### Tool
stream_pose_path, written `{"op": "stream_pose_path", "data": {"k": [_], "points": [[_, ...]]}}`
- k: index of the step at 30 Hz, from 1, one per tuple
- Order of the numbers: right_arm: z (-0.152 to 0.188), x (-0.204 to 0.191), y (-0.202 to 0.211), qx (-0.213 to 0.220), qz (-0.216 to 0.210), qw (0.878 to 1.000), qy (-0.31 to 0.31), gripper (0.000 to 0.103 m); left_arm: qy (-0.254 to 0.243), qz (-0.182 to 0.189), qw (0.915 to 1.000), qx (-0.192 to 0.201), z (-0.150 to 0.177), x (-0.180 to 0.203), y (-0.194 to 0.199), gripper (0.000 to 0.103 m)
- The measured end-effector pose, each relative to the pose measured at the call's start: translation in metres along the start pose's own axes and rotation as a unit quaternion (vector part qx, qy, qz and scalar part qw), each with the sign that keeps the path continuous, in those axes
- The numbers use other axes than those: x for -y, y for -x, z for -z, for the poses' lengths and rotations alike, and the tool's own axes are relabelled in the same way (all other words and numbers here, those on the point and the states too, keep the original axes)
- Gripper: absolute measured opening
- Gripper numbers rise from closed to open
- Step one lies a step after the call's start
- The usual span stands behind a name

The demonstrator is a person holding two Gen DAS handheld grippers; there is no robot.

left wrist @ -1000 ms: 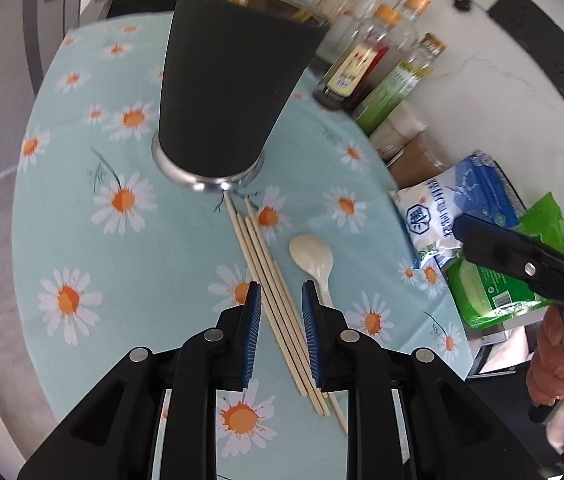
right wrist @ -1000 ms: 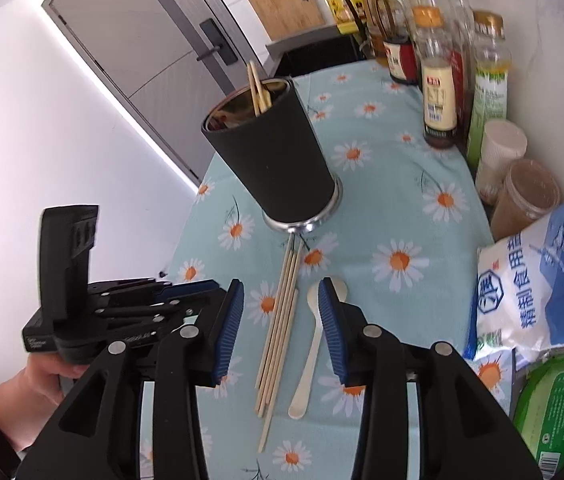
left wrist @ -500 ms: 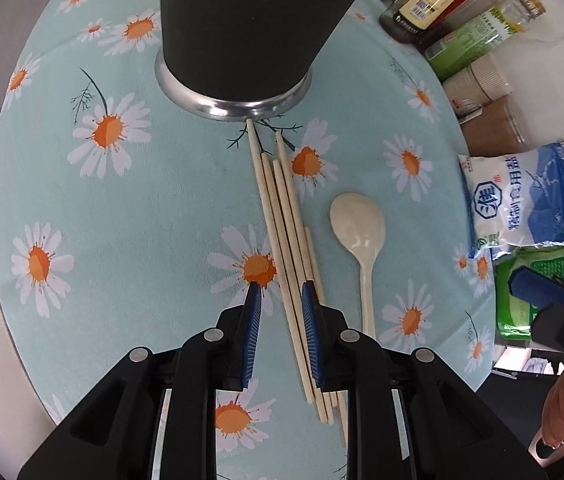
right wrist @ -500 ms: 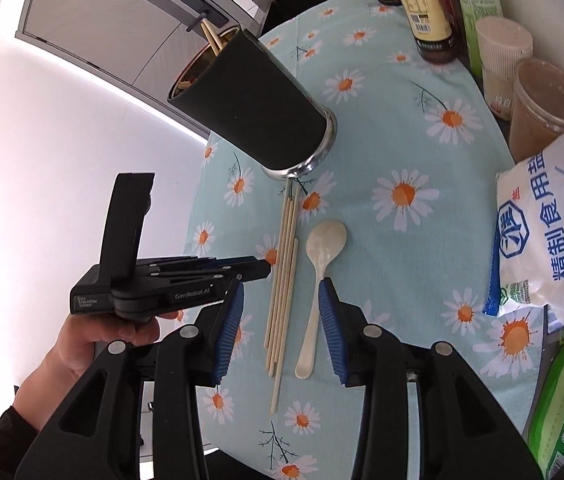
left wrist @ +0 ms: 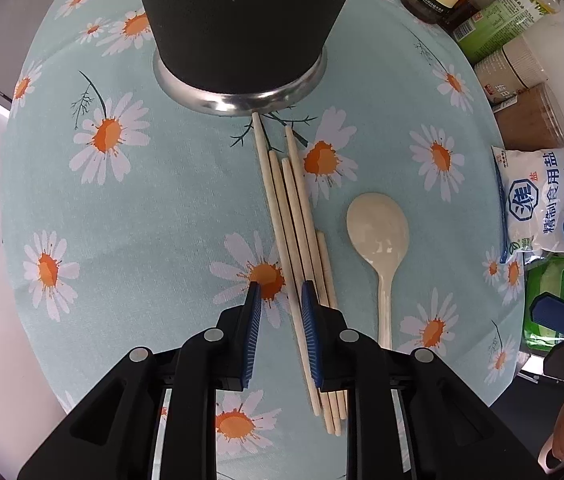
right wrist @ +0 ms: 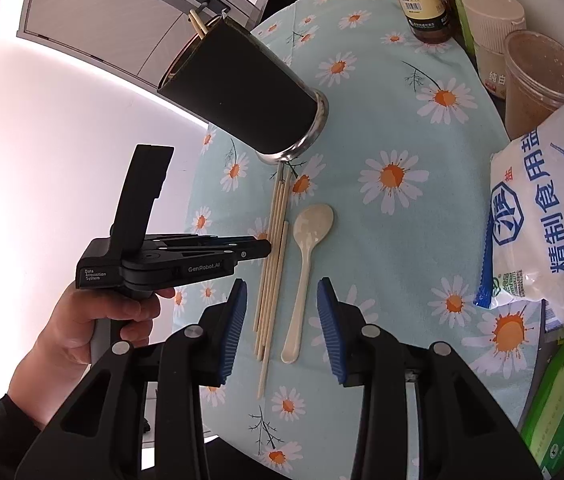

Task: Organize utensils
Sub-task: 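Lower the left tool onto a loose wooden chopstick and close on it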

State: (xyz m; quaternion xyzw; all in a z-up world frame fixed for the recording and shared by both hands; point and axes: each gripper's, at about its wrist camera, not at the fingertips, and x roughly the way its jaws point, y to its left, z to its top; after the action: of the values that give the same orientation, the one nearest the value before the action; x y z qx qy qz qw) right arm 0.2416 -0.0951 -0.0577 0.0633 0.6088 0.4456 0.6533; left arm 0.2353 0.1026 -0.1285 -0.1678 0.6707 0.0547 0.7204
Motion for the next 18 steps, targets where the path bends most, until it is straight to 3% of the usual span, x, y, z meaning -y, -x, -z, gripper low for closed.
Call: {"op": "stream_pose_path", "data": {"k": [11, 18], "points": [[-0.001, 0.004, -0.006, -0.020, -0.012, 1.000, 0.009, 0.038, 0.023, -0.002, 0.9997, 0.002, 0.001, -0.009, 0.004, 0.020], [-0.001, 0.005, -0.013, -0.032, -0.021, 0.999, 0.010, 0.038, 0.023, -0.023, 0.9995, -0.001, 0.001, -0.002, 0.000, 0.019]]}}
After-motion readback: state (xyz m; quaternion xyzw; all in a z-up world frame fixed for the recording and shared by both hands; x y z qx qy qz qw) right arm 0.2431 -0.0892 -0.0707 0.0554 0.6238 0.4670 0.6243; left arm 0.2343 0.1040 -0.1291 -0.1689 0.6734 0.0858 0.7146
